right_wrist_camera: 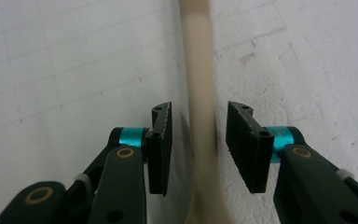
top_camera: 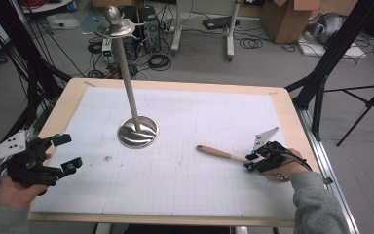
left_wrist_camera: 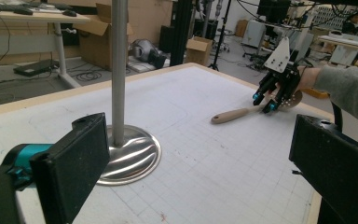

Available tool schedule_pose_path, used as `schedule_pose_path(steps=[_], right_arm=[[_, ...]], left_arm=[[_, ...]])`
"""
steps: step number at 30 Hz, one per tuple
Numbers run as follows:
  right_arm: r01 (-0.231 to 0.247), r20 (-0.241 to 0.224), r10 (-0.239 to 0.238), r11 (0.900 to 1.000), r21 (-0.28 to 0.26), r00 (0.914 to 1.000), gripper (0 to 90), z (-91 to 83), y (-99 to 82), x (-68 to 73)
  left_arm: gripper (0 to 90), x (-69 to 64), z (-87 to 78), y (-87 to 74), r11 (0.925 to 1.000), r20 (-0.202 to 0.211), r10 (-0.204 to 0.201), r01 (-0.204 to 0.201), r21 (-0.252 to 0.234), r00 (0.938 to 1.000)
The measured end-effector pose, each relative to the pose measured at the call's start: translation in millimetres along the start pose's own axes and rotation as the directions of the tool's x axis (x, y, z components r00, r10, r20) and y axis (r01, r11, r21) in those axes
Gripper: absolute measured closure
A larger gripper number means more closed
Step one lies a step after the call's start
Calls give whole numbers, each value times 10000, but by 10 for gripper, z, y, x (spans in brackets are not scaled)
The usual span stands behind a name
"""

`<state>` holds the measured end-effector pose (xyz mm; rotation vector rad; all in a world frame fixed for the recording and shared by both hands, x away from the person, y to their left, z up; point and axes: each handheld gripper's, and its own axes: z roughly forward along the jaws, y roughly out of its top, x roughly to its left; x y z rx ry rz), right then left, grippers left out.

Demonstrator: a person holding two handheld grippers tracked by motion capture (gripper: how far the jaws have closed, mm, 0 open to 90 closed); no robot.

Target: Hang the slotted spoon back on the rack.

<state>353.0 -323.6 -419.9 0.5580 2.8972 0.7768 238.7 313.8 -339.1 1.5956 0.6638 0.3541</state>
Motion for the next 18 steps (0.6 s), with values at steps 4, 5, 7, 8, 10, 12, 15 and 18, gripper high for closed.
schedule_pose_path(steps=[4, 5, 7, 8, 10, 12, 15, 18], right_arm=[[-24, -23, 24, 10000, -29, 10000, 654, 2, 0, -9], [-86, -72, 85, 10000, -37, 9999, 677, 3, -1, -9], [-121, -106, 120, 9999, -34, 9999, 693, 3, -3, -13], [-122, -119, 122, 9999, -53, 9999, 699, 5, -6, -18], [-202, -92, 201, 9998, -93, 9998, 736, 6, -10, -24], [-146, -86, 146, 9999, -92, 9999, 760, 7, -9, -25], [20, -25, -20, 10000, -47, 10000, 769, 5, -3, -17], [42, 17, -42, 10000, 26, 10000, 776, 4, 10, -6]], left_arm=[[53, 1, -17, 0, 10000, -33, -14, 14, -28, 10000], [54, 0, -19, -1, 10000, -52, -44, 44, -31, 10000], [53, -1, -23, -4, 10000, -49, -31, 31, -21, 10000], [53, -3, -25, -4, 10000, -50, -55, 55, -29, 10000], [54, -3, -35, -4, 10000, -75, -49, 49, -35, 10000], [54, -2, -45, -4, 10000, -87, -34, 34, -49, 10000], [53, -3, -61, -4, 10000, -107, -39, 39, -50, 9999], [53, -10, -68, 5, 9998, -21, -133, 133, -121, 9999]])
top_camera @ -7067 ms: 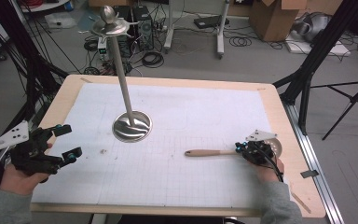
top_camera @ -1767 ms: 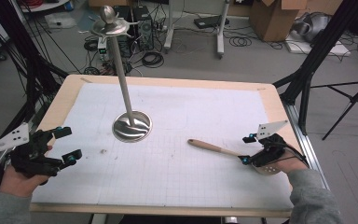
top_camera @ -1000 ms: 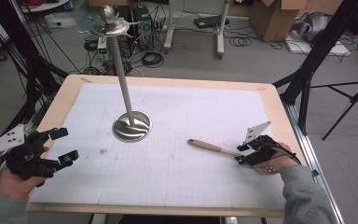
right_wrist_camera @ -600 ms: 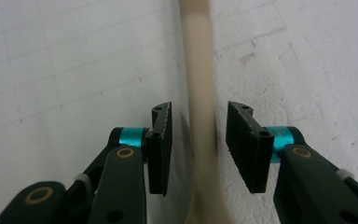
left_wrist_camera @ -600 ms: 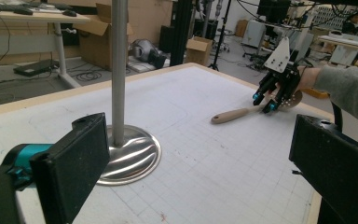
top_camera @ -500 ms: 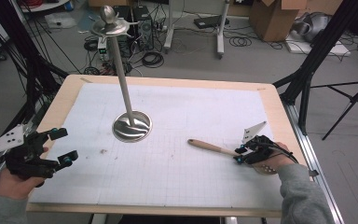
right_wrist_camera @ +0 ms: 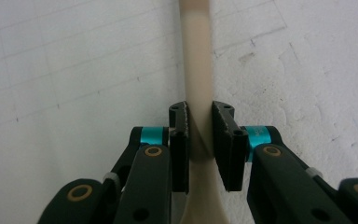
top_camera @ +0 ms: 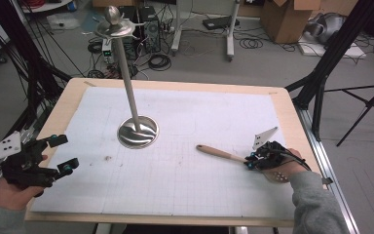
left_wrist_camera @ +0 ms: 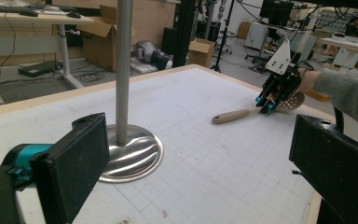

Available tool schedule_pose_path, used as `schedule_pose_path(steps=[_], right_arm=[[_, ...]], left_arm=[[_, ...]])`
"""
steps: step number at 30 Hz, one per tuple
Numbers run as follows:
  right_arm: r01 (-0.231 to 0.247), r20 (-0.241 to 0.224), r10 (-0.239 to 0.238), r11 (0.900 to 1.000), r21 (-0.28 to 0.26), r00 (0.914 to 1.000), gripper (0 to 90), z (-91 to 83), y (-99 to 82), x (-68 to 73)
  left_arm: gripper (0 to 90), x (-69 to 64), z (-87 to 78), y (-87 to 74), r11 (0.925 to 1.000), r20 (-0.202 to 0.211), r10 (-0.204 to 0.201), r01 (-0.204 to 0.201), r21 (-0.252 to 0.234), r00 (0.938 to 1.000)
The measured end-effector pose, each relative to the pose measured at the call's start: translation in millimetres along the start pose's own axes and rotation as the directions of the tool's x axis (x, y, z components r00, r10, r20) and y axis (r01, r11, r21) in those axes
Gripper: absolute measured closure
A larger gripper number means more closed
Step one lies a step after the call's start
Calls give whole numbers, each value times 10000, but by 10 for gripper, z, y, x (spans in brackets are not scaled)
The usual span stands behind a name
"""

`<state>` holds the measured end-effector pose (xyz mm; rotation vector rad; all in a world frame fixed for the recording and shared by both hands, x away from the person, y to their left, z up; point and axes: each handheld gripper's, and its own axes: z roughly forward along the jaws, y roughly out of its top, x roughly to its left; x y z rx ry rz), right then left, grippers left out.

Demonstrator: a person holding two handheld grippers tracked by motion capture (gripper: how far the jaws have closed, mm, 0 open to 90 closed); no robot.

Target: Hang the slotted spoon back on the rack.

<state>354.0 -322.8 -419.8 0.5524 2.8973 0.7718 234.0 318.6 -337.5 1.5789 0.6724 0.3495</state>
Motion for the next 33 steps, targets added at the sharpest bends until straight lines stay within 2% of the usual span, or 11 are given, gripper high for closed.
schedule_pose_path(steps=[5, 8, 11, 17, 20, 25, 31, 33], right_arm=[[-309, -161, 308, 9995, -47, 9994, 779, -6, 4, -7], [69, -380, -81, 9995, -299, 9992, 779, -16, 30, 27], [119, -649, -172, 9967, -806, 9977, 780, -50, 67, 57], [-158, -723, 22, 9819, -1890, 9974, 781, -190, 98, 70], [-261, -655, 117, 9742, -2240, 9978, 781, -274, 91, 62], [-275, -638, 111, 9643, -2632, 9979, 781, -419, 134, 61], [-104, -398, -21, 9504, -3108, 9992, 781, -596, 279, 69], [-5, -297, -93, 9485, -3168, 9995, 781, -656, 338, 77]], left_arm=[[53, -26, 3, 26, 9999, 59, 85, -85, -97, 9999], [53, -5, -6, 8, 10000, -30, 42, -42, -38, 10000], [53, 5, -13, 2, 10000, -75, 0, -1, -64, 10000], [53, -5, -11, 19, 9999, -43, 47, -48, -102, 10000], [53, 0, -13, 13, 10000, -64, 46, -46, -60, 10000], [53, -1, -14, 13, 10000, -91, 74, -75, -66, 9999], [54, -7, -20, 18, 9999, -130, 124, -126, -106, 9998], [53, -8, -20, 19, 9999, -149, 137, -139, -103, 9998]])
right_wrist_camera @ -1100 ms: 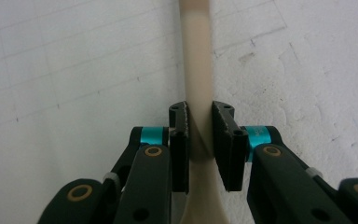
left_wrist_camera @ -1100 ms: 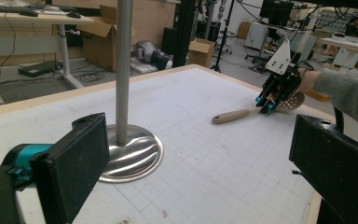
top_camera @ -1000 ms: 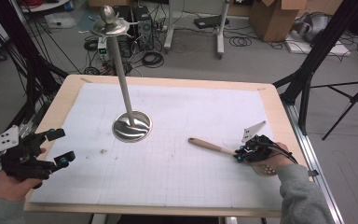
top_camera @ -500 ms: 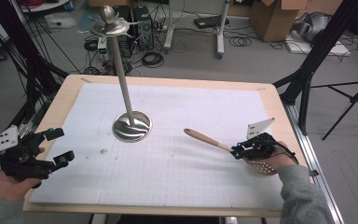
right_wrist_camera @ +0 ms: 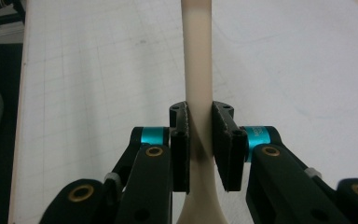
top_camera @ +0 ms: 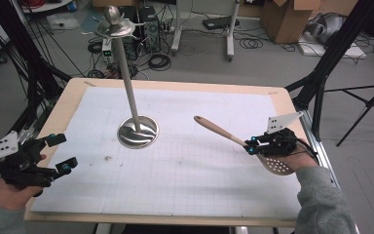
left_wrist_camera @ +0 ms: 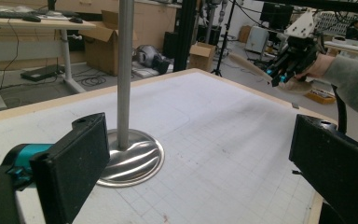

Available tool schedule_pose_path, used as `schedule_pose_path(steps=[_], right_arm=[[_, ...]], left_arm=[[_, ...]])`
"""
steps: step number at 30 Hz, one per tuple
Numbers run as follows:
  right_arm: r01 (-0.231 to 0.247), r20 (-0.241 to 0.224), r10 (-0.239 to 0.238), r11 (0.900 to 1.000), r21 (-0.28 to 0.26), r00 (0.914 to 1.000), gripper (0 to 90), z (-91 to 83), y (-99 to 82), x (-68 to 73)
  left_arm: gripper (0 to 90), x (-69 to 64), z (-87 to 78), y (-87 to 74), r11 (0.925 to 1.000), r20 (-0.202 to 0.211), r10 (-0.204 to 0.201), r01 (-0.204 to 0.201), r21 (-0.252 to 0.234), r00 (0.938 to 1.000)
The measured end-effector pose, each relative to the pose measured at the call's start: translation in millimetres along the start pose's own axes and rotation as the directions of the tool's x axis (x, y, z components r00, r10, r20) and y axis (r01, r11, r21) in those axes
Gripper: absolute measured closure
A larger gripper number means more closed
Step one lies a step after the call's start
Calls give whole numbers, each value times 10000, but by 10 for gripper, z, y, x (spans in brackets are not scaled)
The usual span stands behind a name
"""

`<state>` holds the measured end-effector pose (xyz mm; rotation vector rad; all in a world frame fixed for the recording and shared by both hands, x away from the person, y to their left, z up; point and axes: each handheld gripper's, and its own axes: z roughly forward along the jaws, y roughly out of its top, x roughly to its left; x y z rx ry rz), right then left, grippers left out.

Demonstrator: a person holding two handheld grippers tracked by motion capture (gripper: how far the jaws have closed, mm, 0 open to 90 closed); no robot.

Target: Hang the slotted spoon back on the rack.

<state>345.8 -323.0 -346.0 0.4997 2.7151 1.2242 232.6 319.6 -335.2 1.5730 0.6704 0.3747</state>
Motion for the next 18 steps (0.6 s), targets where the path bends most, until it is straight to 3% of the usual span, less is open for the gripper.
schedule_pose_path(steps=[18], right_arm=[[830, 301, -812, 9944, -654, 9962, 781, -178, 792, 67]], left_arm=[[54, -9, 16, 3, 10000, 179, 8, -8, -32, 9998]])
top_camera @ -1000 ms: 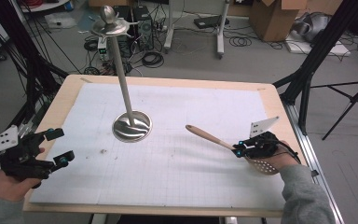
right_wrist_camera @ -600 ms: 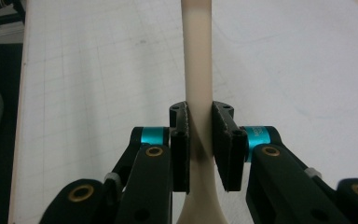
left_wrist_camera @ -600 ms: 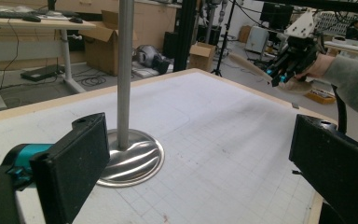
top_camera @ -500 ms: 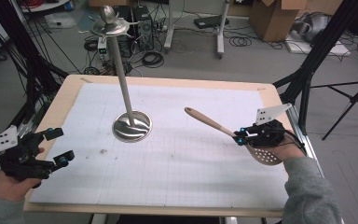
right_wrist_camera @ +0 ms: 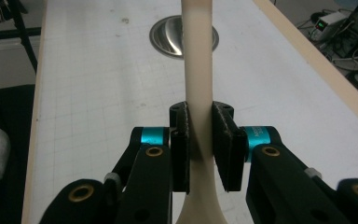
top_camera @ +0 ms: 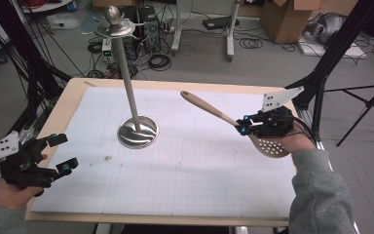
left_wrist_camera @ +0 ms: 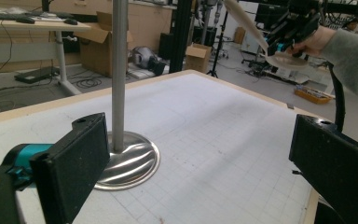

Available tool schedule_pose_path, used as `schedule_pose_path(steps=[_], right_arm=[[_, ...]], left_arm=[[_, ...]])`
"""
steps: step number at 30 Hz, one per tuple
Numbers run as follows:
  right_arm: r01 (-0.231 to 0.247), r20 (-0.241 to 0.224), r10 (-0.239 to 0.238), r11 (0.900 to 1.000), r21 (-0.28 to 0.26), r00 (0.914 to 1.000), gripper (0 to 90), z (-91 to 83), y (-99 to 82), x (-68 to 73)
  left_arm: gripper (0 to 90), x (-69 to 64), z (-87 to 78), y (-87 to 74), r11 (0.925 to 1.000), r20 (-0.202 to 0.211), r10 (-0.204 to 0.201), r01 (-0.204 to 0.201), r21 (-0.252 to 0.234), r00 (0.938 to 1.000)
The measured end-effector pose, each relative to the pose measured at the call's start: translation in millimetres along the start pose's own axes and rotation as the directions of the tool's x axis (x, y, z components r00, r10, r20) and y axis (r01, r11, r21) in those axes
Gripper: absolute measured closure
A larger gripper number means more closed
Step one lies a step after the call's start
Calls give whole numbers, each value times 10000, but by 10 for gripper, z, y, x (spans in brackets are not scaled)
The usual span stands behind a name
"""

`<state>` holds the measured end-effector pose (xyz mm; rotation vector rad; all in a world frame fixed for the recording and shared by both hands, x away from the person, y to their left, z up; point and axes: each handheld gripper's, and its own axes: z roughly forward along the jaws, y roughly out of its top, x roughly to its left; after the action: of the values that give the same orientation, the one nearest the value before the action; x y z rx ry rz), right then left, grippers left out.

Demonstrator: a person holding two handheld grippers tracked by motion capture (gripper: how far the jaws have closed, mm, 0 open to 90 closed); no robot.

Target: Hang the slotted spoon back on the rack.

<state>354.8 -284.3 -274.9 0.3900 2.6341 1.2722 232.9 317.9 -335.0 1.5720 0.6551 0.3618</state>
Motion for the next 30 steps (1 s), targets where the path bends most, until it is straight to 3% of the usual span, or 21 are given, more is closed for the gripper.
schedule_pose_path(steps=[5, 12, 16, 30], right_arm=[[391, -11, -391, 9992, 29, 9992, 781, 31, 196, 24], [498, -104, -503, 9978, -429, 9987, 781, 47, 409, 41], [802, -113, -811, 9947, -641, 9966, 781, 45, 502, 55], [478, 101, -469, 9926, -1120, 9988, 781, 55, 802, 13]], left_arm=[[54, 3, -2, 1, 10000, 7, 19, -19, -3, 10000], [54, -12, -11, 3, 10000, -9, 15, -15, 24, 10000], [54, -12, -26, -1, 10000, -71, -36, 36, -4, 10000], [54, -22, -76, -9, 10000, -175, -38, 38, -21, 9998]])
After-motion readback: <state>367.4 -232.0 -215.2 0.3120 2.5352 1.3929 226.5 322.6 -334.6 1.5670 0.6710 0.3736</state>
